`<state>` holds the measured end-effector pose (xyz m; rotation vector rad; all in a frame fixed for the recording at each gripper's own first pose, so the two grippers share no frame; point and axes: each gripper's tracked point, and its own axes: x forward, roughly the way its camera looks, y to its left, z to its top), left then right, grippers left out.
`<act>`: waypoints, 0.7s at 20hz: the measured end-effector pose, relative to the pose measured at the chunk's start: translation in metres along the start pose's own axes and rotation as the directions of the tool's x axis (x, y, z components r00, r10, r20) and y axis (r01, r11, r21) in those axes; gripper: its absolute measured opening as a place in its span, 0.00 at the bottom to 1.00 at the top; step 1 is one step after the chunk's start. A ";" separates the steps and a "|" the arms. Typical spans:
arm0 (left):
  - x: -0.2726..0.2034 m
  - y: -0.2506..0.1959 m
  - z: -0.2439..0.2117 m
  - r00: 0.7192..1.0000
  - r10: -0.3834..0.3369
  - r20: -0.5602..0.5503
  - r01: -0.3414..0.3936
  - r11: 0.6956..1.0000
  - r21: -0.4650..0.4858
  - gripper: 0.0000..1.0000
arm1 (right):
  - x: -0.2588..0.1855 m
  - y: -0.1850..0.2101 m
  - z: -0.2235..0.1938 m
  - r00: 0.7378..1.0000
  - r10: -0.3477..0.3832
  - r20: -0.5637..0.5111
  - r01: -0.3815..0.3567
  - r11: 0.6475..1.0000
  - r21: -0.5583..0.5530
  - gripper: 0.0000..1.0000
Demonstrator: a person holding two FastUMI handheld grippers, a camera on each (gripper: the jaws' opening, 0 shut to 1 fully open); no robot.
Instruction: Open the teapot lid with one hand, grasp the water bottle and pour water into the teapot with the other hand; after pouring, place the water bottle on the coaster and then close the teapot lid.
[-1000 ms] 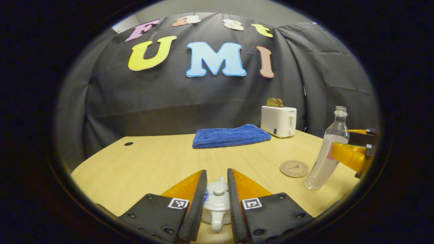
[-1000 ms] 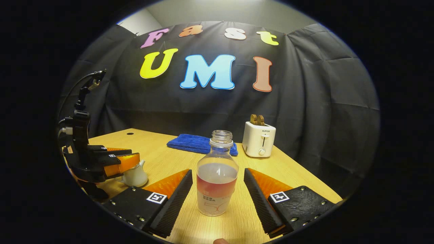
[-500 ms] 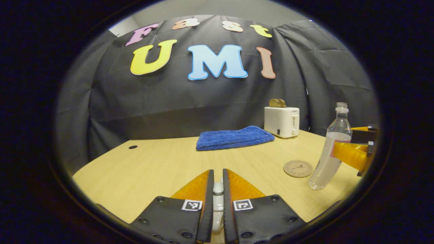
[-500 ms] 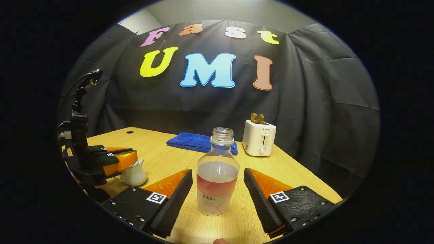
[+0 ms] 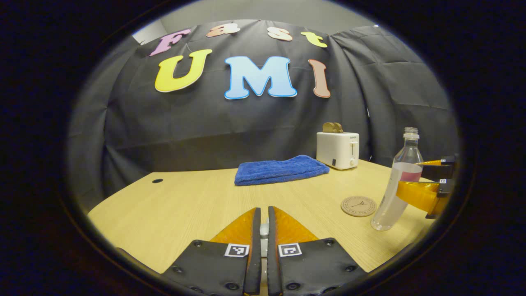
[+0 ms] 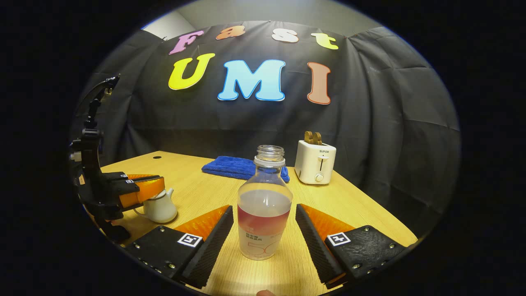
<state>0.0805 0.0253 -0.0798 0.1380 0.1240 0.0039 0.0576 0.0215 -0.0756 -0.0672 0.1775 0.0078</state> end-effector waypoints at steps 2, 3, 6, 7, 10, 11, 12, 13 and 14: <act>0.001 0.001 0.001 1.000 -0.005 0.002 0.005 1.000 -0.019 0.12 | 0.002 -0.001 -0.002 1.000 -0.005 -0.005 0.005 1.000 0.000 0.95; 0.001 0.001 0.004 1.000 -0.006 0.004 0.006 1.000 -0.026 0.13 | 0.004 -0.001 -0.002 1.000 -0.003 -0.010 0.003 1.000 0.003 0.95; 0.002 0.002 0.007 1.000 -0.010 0.011 0.011 0.999 -0.031 0.13 | 0.006 0.002 -0.004 1.000 0.008 -0.017 -0.008 1.000 0.025 0.92; 0.001 0.003 0.009 1.000 -0.009 0.016 0.009 1.000 -0.029 0.12 | 0.007 0.002 -0.004 1.000 0.012 -0.018 -0.012 0.999 0.033 0.89; -0.001 0.005 0.014 1.000 -0.011 0.026 0.012 1.000 -0.022 0.12 | 0.006 0.003 -0.005 1.000 0.012 -0.018 -0.011 0.999 0.036 0.75; -0.001 0.005 0.015 1.000 -0.012 0.028 0.013 1.000 -0.024 0.12 | 0.005 0.004 -0.004 1.000 0.011 -0.018 -0.011 0.999 0.038 0.78; -0.002 0.006 0.017 0.999 -0.014 0.030 0.014 1.000 -0.024 0.12 | 0.006 0.004 -0.004 1.000 0.014 -0.019 -0.013 0.999 0.036 0.77; -0.002 0.006 0.016 0.999 -0.014 0.033 0.015 1.000 -0.024 0.12 | 0.008 0.004 -0.004 1.000 0.013 -0.017 -0.013 0.999 0.034 0.77; -0.002 0.007 0.018 0.999 -0.014 0.036 0.015 1.000 -0.026 0.12 | 0.006 0.005 -0.005 1.000 0.014 -0.019 -0.014 1.000 0.025 0.75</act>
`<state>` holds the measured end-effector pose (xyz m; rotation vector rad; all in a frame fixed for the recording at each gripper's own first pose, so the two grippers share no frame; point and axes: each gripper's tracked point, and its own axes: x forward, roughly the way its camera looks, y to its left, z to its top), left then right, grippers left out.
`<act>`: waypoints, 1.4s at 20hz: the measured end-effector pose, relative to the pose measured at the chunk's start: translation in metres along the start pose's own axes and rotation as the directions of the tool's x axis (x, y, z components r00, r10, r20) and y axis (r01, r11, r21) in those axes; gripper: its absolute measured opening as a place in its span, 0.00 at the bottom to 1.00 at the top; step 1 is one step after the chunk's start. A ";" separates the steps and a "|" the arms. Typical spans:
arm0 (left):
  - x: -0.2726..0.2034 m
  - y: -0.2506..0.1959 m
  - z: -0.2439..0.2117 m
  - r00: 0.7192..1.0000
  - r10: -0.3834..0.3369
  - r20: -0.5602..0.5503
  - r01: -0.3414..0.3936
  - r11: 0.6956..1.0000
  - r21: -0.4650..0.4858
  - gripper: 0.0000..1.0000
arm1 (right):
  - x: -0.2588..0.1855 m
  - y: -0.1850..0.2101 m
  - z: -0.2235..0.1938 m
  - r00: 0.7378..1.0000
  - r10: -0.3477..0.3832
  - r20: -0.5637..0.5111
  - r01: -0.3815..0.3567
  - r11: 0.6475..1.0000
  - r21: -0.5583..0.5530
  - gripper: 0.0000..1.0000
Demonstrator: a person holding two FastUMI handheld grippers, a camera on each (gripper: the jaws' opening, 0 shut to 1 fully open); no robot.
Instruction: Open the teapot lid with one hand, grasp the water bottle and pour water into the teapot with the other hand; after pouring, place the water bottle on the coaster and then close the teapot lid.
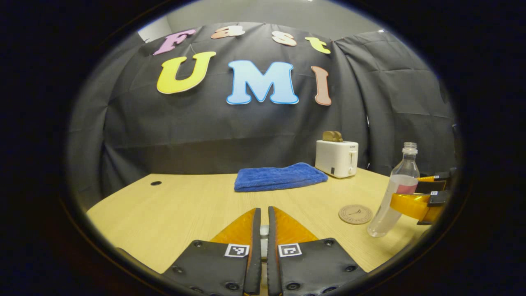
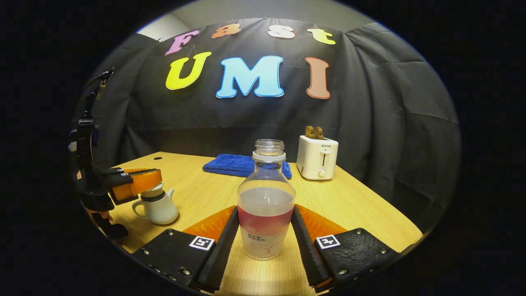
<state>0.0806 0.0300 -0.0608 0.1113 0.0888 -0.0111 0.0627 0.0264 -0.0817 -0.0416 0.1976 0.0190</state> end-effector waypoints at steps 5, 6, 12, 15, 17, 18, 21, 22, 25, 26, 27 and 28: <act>-0.001 0.002 0.008 1.000 -0.015 0.007 0.015 1.000 -0.020 0.13 | 0.005 -0.001 0.004 0.999 -0.031 0.009 0.032 0.991 -0.128 0.73; -0.002 0.003 0.008 1.000 -0.018 0.003 0.018 1.000 -0.022 0.13 | 0.005 0.001 0.006 1.000 -0.027 0.005 0.028 0.986 -0.166 0.73; -0.007 0.020 0.015 0.999 -0.034 0.001 0.034 0.999 -0.026 0.12 | 0.012 0.021 0.014 1.000 0.012 -0.027 -0.022 0.916 -0.401 0.73; -0.009 0.033 0.014 0.999 -0.040 -0.005 0.040 0.999 -0.028 0.12 | 0.016 0.034 0.019 0.999 0.034 -0.011 -0.035 0.856 -0.516 0.73; -0.010 0.041 0.013 0.999 -0.048 -0.007 0.048 0.998 -0.032 0.12 | 0.019 0.041 0.021 0.999 0.044 -0.003 -0.036 0.796 -0.604 0.73; -0.010 0.046 0.014 0.999 -0.048 -0.005 0.048 0.998 -0.031 0.12 | 0.020 0.046 0.021 0.999 0.052 -0.001 -0.040 0.765 -0.643 0.73; -0.013 0.059 0.016 0.999 -0.043 0.005 0.043 0.999 -0.026 0.12 | 0.024 0.064 0.025 0.996 0.089 0.013 -0.051 0.678 -0.734 0.73; -0.014 0.063 0.016 0.999 -0.042 0.006 0.042 0.999 -0.025 0.12 | 0.026 0.067 0.025 0.995 0.102 0.015 -0.055 0.654 -0.755 0.70; -0.016 0.074 0.016 0.999 -0.035 0.013 0.035 0.999 -0.031 0.12 | 0.039 0.077 0.022 0.991 0.133 0.010 -0.071 0.595 -0.800 0.73; -0.017 0.079 0.014 0.999 -0.034 0.014 0.034 0.999 -0.035 0.12 | 0.045 0.079 0.021 0.990 0.142 0.007 -0.078 0.580 -0.811 0.73; -0.017 0.083 0.014 0.999 -0.033 0.014 0.034 0.999 -0.039 0.12 | 0.049 0.082 0.022 0.988 0.152 0.002 -0.085 0.562 -0.822 0.72; -0.018 0.086 0.013 0.999 -0.032 0.015 0.033 0.999 -0.039 0.12 | 0.049 0.089 0.024 0.987 0.159 -0.002 -0.089 0.542 -0.835 0.72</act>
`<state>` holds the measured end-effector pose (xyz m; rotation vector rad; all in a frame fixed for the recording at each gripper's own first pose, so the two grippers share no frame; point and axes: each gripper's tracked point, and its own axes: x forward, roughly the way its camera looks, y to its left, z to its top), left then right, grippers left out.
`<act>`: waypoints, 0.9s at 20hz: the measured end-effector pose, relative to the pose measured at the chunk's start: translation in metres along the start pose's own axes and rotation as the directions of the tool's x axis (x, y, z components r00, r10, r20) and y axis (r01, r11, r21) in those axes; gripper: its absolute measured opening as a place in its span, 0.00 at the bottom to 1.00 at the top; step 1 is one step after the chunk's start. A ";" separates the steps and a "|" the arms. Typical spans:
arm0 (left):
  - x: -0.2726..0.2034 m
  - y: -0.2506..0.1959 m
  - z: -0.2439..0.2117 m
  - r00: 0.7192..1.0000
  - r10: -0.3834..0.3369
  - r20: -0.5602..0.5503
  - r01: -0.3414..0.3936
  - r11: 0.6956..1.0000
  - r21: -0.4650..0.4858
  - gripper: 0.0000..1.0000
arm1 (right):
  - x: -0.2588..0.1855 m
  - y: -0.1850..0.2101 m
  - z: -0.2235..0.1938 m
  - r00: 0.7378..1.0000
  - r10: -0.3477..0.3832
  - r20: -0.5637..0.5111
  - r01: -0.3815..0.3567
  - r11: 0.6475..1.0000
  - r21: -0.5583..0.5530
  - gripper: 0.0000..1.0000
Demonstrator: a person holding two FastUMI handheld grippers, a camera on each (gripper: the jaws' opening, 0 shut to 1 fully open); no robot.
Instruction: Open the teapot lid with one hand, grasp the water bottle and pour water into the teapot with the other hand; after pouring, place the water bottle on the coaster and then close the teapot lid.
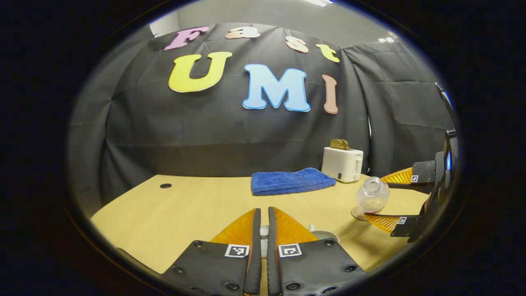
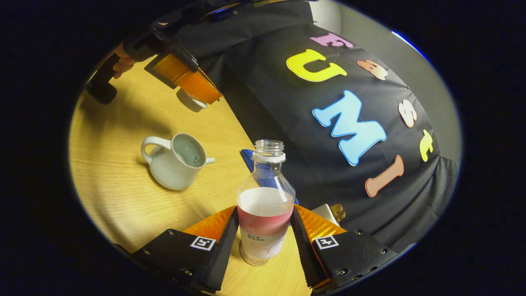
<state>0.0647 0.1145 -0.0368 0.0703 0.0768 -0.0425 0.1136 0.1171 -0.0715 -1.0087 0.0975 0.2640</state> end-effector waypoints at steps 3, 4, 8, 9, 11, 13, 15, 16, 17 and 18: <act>0.000 0.010 -0.001 1.000 0.005 0.002 -0.005 1.000 0.002 0.12 | 0.000 0.005 0.010 1.000 0.011 0.011 -0.010 0.996 -0.091 0.73; 0.000 0.012 -0.002 1.000 0.005 0.002 -0.005 1.000 0.001 0.12 | 0.001 0.007 0.011 1.000 0.010 0.017 -0.008 0.992 -0.124 0.73; -0.002 0.022 -0.004 1.000 0.005 -0.002 -0.005 1.000 -0.009 0.12 | 0.006 0.009 0.015 0.999 0.028 0.042 -0.016 0.968 -0.251 0.73; -0.001 0.024 -0.005 1.000 0.004 -0.004 -0.004 1.000 -0.012 0.12 | 0.007 0.009 0.014 0.998 0.034 0.044 -0.020 0.958 -0.285 0.73; -0.002 0.028 -0.007 1.000 0.006 -0.004 -0.006 1.000 -0.010 0.12 | 0.010 0.009 0.012 0.998 0.038 0.045 -0.020 0.938 -0.346 0.73; -0.002 0.031 -0.005 1.000 0.007 -0.004 -0.007 1.000 -0.012 0.12 | 0.011 0.012 0.008 0.997 0.066 0.039 -0.045 0.920 -0.390 0.72; -0.002 0.033 -0.008 1.000 0.008 -0.004 -0.009 1.000 -0.016 0.13 | 0.011 0.014 0.007 0.995 0.101 0.027 -0.079 0.896 -0.437 0.72; -0.002 0.033 -0.009 1.000 0.008 -0.005 -0.008 1.000 -0.017 0.12 | 0.009 0.015 0.008 0.993 0.116 0.023 -0.092 0.880 -0.465 0.72; -0.002 0.034 -0.009 1.000 0.006 -0.006 -0.006 1.000 -0.019 0.13 | 0.009 0.014 0.009 0.992 0.124 0.021 -0.097 0.864 -0.494 0.72; -0.002 0.033 -0.011 1.000 0.005 -0.007 -0.005 1.000 -0.022 0.13 | 0.011 0.014 0.011 0.991 0.129 0.016 -0.102 0.847 -0.522 0.72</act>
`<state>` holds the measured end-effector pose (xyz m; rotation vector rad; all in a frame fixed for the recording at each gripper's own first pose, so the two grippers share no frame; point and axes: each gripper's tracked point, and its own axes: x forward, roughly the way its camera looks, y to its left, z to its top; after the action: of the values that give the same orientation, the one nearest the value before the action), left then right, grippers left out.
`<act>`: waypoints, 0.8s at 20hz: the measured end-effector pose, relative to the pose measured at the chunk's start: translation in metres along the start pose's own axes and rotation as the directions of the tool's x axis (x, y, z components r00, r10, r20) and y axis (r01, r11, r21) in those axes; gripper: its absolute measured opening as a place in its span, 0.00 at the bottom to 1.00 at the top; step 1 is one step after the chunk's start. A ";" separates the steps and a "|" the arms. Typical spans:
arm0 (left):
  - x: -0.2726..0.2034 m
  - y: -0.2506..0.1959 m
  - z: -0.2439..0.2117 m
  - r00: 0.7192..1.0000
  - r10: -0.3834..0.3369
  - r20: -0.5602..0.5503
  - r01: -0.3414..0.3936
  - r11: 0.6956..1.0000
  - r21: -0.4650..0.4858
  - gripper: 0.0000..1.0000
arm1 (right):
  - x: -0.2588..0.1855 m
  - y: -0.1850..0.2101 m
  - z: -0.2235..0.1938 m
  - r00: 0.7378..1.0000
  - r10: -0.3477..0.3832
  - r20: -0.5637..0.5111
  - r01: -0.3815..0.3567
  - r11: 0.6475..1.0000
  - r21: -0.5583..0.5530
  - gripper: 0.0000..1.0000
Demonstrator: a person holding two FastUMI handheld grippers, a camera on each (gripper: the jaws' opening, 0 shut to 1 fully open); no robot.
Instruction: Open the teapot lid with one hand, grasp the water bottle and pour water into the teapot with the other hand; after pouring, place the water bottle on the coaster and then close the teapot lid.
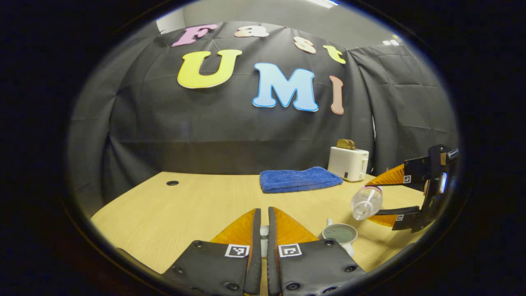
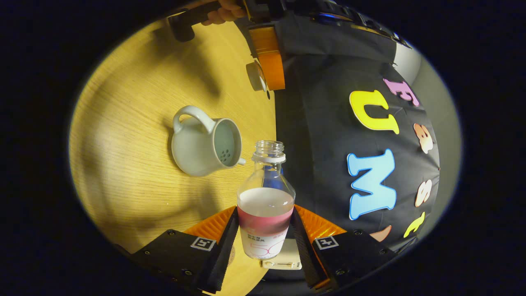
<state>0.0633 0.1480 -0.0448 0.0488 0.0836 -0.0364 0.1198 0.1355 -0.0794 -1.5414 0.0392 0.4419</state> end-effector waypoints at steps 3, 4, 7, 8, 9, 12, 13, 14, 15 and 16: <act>-0.003 0.000 -0.001 1.000 -0.002 0.000 0.002 1.000 -0.009 0.13 | 0.005 -0.006 0.000 1.000 0.023 -0.004 -0.024 0.997 -0.079 0.72; -0.004 0.001 -0.002 1.000 -0.001 -0.002 0.001 1.000 -0.011 0.13 | 0.007 -0.008 0.000 1.000 0.024 -0.009 -0.025 0.994 -0.105 0.72; -0.004 0.004 -0.002 1.000 -0.001 -0.005 0.001 1.000 -0.013 0.13 | 0.011 -0.008 -0.003 0.999 0.041 -0.015 -0.043 0.986 -0.159 0.72; -0.002 0.006 -0.003 1.000 0.000 -0.006 0.000 1.000 -0.012 0.12 | 0.011 -0.010 -0.003 0.999 0.034 -0.014 -0.036 0.981 -0.189 0.72; -0.002 0.007 -0.003 1.000 0.001 -0.006 -0.001 1.000 -0.012 0.13 | 0.010 -0.012 -0.002 1.000 0.024 -0.013 -0.027 0.975 -0.219 0.72; -0.002 0.008 -0.005 1.000 -0.002 -0.011 0.002 1.000 -0.021 0.12 | 0.012 -0.016 0.001 1.000 0.011 -0.006 -0.012 0.954 -0.300 0.73; -0.001 0.008 -0.006 1.000 -0.003 -0.012 0.002 1.000 -0.026 0.12 | 0.013 -0.017 -0.001 1.000 0.016 -0.007 -0.017 0.950 -0.311 0.72; -0.001 0.008 -0.007 1.000 -0.002 -0.013 0.002 1.000 -0.026 0.12 | 0.015 -0.019 -0.002 1.000 0.022 -0.009 -0.024 0.949 -0.315 0.72; -0.001 0.009 -0.007 1.000 -0.002 -0.013 0.002 1.000 -0.027 0.12 | 0.017 -0.020 -0.003 1.000 0.027 -0.010 -0.028 0.947 -0.320 0.72; -0.001 0.009 -0.007 1.000 -0.001 -0.013 0.001 1.000 -0.025 0.12 | 0.016 -0.020 -0.003 1.000 0.027 -0.011 -0.029 0.944 -0.329 0.72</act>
<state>0.0625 0.1575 -0.0508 0.0241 0.0971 -0.0360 0.1413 0.1377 -0.0653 -1.8740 -0.0091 0.4842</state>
